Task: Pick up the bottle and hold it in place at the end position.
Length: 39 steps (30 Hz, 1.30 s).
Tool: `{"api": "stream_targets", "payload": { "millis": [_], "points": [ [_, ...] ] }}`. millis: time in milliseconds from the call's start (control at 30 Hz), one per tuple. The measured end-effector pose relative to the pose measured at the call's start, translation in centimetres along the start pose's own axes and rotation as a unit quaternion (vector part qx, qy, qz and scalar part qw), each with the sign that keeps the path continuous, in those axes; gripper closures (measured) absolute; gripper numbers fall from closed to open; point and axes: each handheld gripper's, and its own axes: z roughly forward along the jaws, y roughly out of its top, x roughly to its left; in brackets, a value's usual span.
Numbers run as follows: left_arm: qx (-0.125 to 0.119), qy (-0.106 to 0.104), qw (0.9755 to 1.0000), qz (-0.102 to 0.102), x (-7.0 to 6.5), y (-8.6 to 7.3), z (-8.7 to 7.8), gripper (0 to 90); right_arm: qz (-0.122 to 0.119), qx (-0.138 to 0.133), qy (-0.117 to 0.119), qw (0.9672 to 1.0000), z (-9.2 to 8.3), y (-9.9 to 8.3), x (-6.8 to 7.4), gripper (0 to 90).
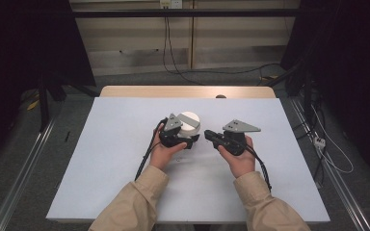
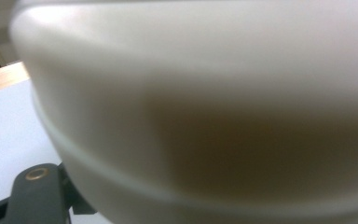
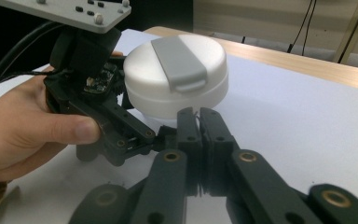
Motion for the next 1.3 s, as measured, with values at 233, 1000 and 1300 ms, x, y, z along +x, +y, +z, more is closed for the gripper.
{"api": "stream_targets", "payload": {
  "millis": [233, 1000, 1300],
  "points": [
    [0.003, -0.001, 1.0, 0.002, 0.0, 0.0, 0.0, 18.4, -0.007, 0.013, 0.005, 0.9999, 0.5, -0.1, 0.0, 90.0],
    [0.01, 0.008, 0.9998, 0.014, -0.2, 0.0, 0.1, 18.5, -0.018, 0.019, 0.003, 0.9996, 2.2, 0.8, -0.1, 90.0],
    [0.013, 0.009, 0.9998, 0.015, -0.3, 0.0, 0.2, 18.5, -0.025, 0.025, 0.004, 0.9994, 2.3, 0.9, -0.1, 90.0]
  ]
}}
